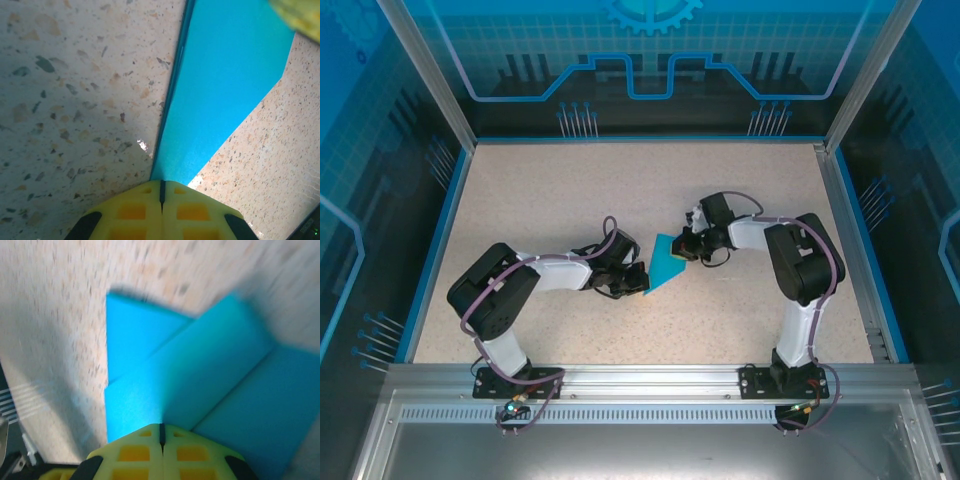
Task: Fold a paper plane with a square sheet of paper (pick it up from the middle)
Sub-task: Fourth fold the wing at the center of the table.
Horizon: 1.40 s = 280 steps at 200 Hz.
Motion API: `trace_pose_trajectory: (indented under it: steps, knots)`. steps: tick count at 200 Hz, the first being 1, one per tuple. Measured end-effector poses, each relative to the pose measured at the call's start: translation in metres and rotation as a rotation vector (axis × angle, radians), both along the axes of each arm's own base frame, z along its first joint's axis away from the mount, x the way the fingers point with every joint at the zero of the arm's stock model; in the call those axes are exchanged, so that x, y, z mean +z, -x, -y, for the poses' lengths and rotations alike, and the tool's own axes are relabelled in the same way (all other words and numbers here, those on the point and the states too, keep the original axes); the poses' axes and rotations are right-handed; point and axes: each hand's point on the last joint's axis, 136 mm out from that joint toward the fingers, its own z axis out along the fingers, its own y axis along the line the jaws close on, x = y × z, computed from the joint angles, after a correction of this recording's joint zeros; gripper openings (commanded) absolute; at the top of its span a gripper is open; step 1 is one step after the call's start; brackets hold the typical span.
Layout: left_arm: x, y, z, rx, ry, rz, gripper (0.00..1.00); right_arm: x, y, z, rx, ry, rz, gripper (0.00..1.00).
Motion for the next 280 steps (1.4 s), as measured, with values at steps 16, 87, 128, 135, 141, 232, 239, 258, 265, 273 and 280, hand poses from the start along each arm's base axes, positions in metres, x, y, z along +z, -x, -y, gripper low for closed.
trace_pose_trajectory:
  steps: [16,87,128,135,141,232,239,258,265,273,280]
  knots:
    - [0.0,0.0,0.0,0.0,0.0,0.0,0.0,0.001,-0.013,0.007,-0.025,0.031,0.029,0.03]
    - [0.0,0.0,0.0,-0.001,-0.003,-0.003,0.0,0.026,-0.009,-0.004,0.029,0.041,0.127,0.03]
    - [0.0,0.0,0.0,-0.001,-0.008,-0.01,0.0,0.028,0.043,-0.055,0.197,-0.003,0.131,0.03]
    - [0.0,0.0,0.0,-0.001,-0.009,-0.011,0.0,0.026,0.049,-0.059,0.213,-0.006,0.121,0.03]
    - [0.0,0.0,0.0,-0.001,-0.009,-0.011,0.0,0.023,0.052,-0.062,0.225,-0.009,0.111,0.03]
    - [-0.001,0.0,0.0,-0.001,-0.009,-0.011,0.0,-0.002,0.02,-0.036,0.165,-0.071,0.007,0.03]
    - [-0.001,0.0,0.0,-0.001,-0.007,-0.01,0.0,-0.001,0.012,-0.029,0.141,-0.067,0.014,0.03]
    - [0.0,0.0,0.0,-0.001,-0.003,-0.005,0.0,0.0,-0.017,-0.005,0.062,-0.034,0.045,0.03]
    - [0.0,0.0,0.0,-0.001,-0.002,-0.003,0.0,0.0,-0.027,0.005,0.03,-0.019,0.058,0.03]
    - [0.0,0.0,0.0,-0.001,-0.001,-0.002,0.0,0.0,-0.037,0.015,-0.002,-0.002,0.07,0.03]
    - [0.0,0.0,0.0,-0.001,-0.001,-0.001,0.0,0.001,-0.043,0.023,-0.025,0.011,0.077,0.04]
